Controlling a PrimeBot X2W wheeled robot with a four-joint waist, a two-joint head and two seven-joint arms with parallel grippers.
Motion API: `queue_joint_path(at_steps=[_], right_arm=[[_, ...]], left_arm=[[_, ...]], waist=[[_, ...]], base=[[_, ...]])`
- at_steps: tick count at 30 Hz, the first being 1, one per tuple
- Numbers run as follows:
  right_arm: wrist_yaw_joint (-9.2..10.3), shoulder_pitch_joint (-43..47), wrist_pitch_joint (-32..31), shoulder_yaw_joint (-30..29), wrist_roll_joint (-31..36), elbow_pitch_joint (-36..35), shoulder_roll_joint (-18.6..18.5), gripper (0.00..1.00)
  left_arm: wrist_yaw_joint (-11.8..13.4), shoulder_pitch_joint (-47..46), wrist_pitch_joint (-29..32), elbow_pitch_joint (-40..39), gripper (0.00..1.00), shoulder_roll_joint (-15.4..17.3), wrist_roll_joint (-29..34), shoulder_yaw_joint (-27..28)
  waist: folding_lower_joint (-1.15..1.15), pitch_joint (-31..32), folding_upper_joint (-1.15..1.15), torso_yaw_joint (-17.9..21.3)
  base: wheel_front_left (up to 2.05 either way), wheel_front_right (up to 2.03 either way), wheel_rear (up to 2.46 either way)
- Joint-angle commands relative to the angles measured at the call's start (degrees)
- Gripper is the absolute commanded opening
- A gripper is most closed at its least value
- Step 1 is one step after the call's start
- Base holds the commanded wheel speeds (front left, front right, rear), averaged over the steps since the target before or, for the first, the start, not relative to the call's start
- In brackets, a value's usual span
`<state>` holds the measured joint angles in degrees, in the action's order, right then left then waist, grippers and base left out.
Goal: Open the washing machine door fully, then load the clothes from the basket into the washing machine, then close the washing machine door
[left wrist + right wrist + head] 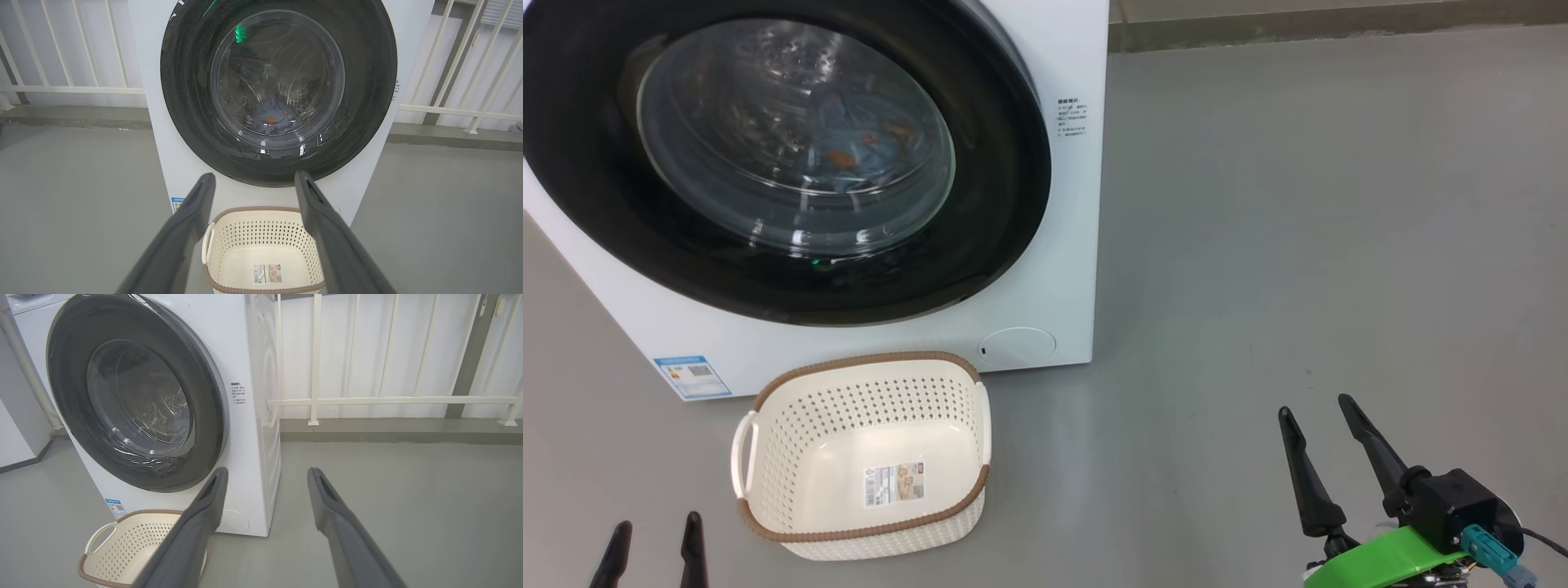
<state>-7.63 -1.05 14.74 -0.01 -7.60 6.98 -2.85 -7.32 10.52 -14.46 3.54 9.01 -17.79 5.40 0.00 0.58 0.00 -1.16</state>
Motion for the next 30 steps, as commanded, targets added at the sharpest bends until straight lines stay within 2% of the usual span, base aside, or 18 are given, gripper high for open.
queue_joint_path(at_steps=[1,5,6,11,15,19,23,30], right_arm=[[0.14,-0.19,0.26,1.27,-0.11,-1.2,-0.03,1.0],[0.14,-0.25,0.26,1.14,-0.27,-1.31,-0.03,1.0],[0.0,0.0,0.0,-0.15,-0.04,0.26,0.02,0.0],[0.0,1.22,-0.05,-0.11,-0.1,4.14,0.2,0.0],[0.0,1.14,-0.46,-0.15,-2.2,4.12,0.13,0.0],[0.01,1.01,-1.05,-0.23,-5.03,4.15,0.02,0.0],[0.01,0.78,-1.62,-0.31,-7.84,4.3,-0.08,0.0],[0.02,0.37,-2.65,-0.47,-12.72,4.5,-0.24,0.0]], left_arm=[[-0.17,-0.91,-0.54,-1.06,1.0,0.89,-0.06,1.98],[-0.17,-0.99,-0.54,-1.22,1.0,1.48,0.07,1.17],[0.0,-0.01,0.03,0.21,0.0,0.23,0.04,-0.84],[0.01,0.0,0.3,3.66,0.0,-2.52,-0.01,-1.91],[0.01,-0.39,0.77,3.8,0.0,-2.6,-1.81,-1.87],[0.0,-0.85,1.42,3.95,0.0,-2.69,-4.22,-1.79],[0.0,-1.39,2.06,4.21,0.0,-2.8,-6.62,-1.72],[-0.01,-2.38,3.19,4.62,0.0,-2.97,-10.79,-1.57]], waist=[[0.0,-0.01,0.0,-0.08],[0.0,-0.08,0.0,-0.31],[0.0,-0.08,0.0,-0.31],[0.0,-0.08,0.0,-0.32],[0.02,-0.08,0.0,-0.28],[0.13,0.02,0.0,-0.24],[0.01,-0.1,0.0,-0.19],[0.0,-0.17,0.0,-0.11]], base=[[0.0,0.0,0.0],[0.0,0.0,0.0],[0.0,0.0,0.0],[0.0,0.0,0.0],[0.0,0.0,0.0],[0.0,0.0,0.0],[0.0,0.0,0.0],[0.0,0.0,0.0]])
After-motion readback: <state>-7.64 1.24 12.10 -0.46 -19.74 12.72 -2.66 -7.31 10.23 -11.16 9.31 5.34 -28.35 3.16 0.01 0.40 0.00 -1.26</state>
